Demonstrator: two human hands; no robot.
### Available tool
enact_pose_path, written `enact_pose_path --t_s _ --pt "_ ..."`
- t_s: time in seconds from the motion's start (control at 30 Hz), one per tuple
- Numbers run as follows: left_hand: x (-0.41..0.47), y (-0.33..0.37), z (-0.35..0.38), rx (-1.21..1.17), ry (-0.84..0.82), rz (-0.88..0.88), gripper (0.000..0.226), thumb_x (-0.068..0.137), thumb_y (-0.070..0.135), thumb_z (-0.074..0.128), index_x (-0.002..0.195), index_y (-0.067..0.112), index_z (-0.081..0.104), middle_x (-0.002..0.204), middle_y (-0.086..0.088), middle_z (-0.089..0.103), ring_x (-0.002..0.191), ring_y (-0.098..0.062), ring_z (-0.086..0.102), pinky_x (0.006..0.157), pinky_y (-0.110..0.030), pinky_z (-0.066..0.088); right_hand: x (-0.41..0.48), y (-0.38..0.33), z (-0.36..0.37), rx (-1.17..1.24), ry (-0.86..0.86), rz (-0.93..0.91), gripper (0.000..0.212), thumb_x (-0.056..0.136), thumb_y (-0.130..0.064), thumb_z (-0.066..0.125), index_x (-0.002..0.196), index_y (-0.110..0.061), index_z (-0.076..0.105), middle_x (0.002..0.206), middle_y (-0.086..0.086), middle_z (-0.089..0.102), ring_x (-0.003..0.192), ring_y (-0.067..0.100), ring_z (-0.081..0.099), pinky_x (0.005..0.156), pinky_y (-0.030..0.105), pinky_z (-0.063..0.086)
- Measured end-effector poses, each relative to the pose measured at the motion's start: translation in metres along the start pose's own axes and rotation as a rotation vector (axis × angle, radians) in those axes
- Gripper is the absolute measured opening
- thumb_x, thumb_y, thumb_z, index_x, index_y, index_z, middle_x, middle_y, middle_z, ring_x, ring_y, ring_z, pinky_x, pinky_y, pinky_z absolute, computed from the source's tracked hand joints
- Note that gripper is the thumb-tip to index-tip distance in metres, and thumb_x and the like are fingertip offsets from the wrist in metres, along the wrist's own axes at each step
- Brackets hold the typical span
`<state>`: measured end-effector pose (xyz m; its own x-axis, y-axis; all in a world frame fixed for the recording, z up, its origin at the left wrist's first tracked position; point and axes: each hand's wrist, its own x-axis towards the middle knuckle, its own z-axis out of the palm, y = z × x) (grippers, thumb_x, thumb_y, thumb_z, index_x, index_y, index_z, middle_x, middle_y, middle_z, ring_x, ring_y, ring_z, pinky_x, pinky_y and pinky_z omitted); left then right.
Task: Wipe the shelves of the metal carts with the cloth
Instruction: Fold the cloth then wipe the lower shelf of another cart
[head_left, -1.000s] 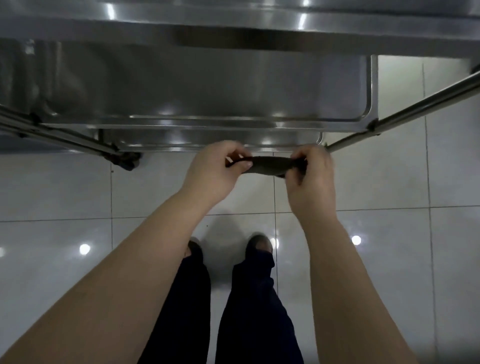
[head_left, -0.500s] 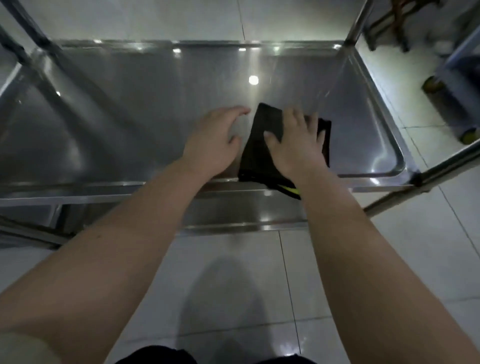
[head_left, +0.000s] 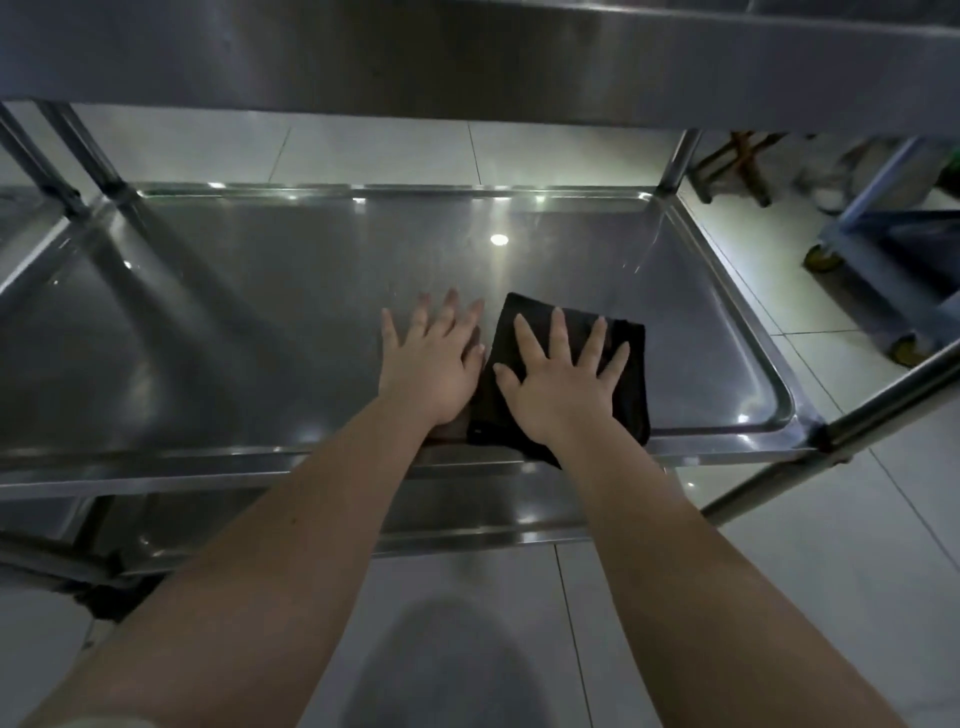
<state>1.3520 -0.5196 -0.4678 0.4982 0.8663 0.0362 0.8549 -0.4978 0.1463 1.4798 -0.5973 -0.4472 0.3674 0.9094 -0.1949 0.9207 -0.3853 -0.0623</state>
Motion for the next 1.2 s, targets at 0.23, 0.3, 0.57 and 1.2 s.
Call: enact_pose_path --t_s 0.23,0.3,0.57,1.2 --pt "0.005 -0.002 0.001 0.018 -0.079 -0.015 0.056 0.102 0.051 0.011 0.154 0.034 0.002 0.164 0.005 -0.005 0.15 -0.027 -0.007 0.115 -0.063 -0.007 0.027 0.008 0.004 0.005 0.041 -0.026 0.062 0.094 -0.068 0.006 0.15 -0.047 -0.011 0.163 -0.001 -0.016 0.145 0.043 -0.018 0.112 0.066 -0.01" --pt "0.004 -0.001 0.001 0.012 -0.073 -0.02 0.055 0.102 0.05 0.011 0.155 0.034 0.003 0.164 0.005 -0.004 0.15 -0.027 -0.007 0.115 -0.063 -0.007 0.045 0.015 -0.003 0.016 0.031 -0.024 0.062 0.095 -0.068 0.008 0.151 -0.047 -0.009 0.163 -0.002 -0.015 0.146 0.041 -0.017 0.114 0.065 -0.009" --pt "0.002 -0.002 0.002 -0.009 -0.054 -0.025 0.055 0.102 0.049 0.012 0.154 0.036 0.004 0.164 0.007 -0.002 0.15 -0.025 -0.008 0.115 -0.062 -0.009 0.068 0.014 -0.004 0.026 0.036 0.01 0.063 0.095 -0.067 0.009 0.152 -0.045 -0.007 0.163 -0.002 -0.013 0.147 0.04 -0.015 0.114 0.065 -0.008" --pt "0.0 0.002 0.001 -0.015 -0.045 -0.019 0.05 0.102 0.05 0.013 0.151 0.048 0.008 0.164 0.005 0.001 0.15 -0.029 -0.003 0.114 -0.064 -0.006 0.034 0.059 -0.001 0.064 0.077 0.064 0.066 0.094 -0.07 0.015 0.152 -0.045 -0.002 0.163 -0.013 -0.01 0.149 0.032 -0.012 0.114 0.064 -0.006"
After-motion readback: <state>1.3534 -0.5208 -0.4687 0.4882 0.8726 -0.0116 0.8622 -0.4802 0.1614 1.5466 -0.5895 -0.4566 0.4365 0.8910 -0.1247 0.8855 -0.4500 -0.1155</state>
